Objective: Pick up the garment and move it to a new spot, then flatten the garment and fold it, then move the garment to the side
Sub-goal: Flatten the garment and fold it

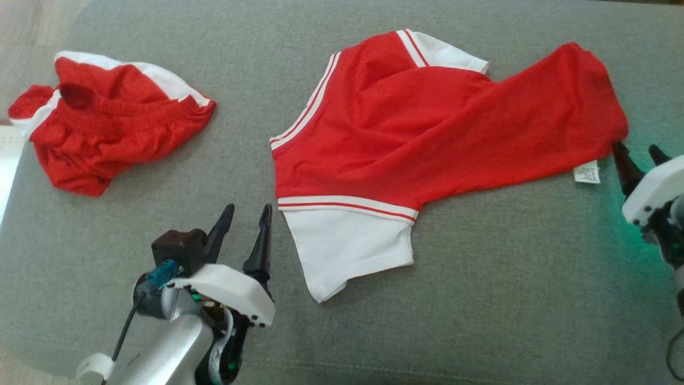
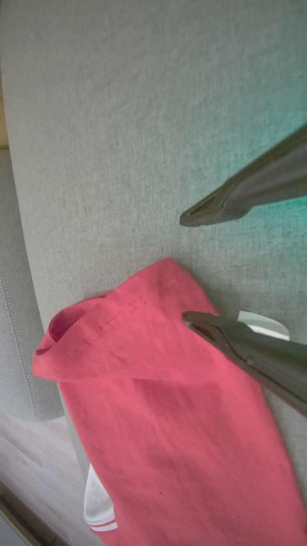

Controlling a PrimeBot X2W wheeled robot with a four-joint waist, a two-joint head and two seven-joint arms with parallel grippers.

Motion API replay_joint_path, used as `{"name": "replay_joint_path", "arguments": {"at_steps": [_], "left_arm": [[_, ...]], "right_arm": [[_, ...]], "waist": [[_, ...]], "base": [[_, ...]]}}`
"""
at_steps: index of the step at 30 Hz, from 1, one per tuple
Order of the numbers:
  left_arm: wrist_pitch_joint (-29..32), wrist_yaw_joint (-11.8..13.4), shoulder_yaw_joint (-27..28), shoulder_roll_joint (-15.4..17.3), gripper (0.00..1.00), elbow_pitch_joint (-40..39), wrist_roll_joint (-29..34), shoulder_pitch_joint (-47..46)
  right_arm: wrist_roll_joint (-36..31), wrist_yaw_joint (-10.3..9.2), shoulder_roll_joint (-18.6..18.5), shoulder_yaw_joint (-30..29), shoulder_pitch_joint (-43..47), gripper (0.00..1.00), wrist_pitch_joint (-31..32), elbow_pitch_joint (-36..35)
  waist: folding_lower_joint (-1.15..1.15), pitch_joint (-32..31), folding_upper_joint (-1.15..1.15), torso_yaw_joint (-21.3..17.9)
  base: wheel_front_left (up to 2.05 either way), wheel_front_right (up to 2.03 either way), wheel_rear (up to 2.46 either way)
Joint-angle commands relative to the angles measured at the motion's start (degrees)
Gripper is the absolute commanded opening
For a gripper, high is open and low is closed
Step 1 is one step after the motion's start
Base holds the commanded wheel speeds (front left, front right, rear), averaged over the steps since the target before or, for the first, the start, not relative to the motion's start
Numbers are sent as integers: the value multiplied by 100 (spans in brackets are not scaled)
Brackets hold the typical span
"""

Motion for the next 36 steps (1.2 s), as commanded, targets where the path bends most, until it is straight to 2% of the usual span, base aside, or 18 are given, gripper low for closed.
{"name": "replay_joint_path", "arguments": {"at_steps": [1,16,17,18,19,30,36], "left_arm": [[-17,19,212,125,100,-147,20,-266],[69,57,212,182,100,-133,-1,-382],[70,57,213,185,100,-129,-4,-387],[68,61,218,192,100,-122,-10,-392],[67,65,221,196,100,-116,-13,-390],[86,131,215,244,100,-60,-77,-218],[85,201,262,315,100,-89,-150,-15]], "right_arm": [[-30,-4,-80,79,-208,100,37,-154],[-169,-4,-54,188,-876,100,409,918],[-137,-4,-43,205,-896,93,415,963],[-58,-4,-12,245,-919,28,419,1027],[-21,-4,5,269,-914,0,411,1049],[94,-4,-14,347,-695,0,18,997],[110,-4,-96,425,-231,0,522,396]], "waist": [[0,29,0,34],[0,313,0,277],[0,320,0,282],[0,323,0,280],[0,315,0,273],[0,-155,0,6],[0,-484,0,-296]], "base": [[0,0,0],[0,0,0],[0,0,0],[0,0,0],[0,0,0],[0,0,0],[0,0,0]]}}
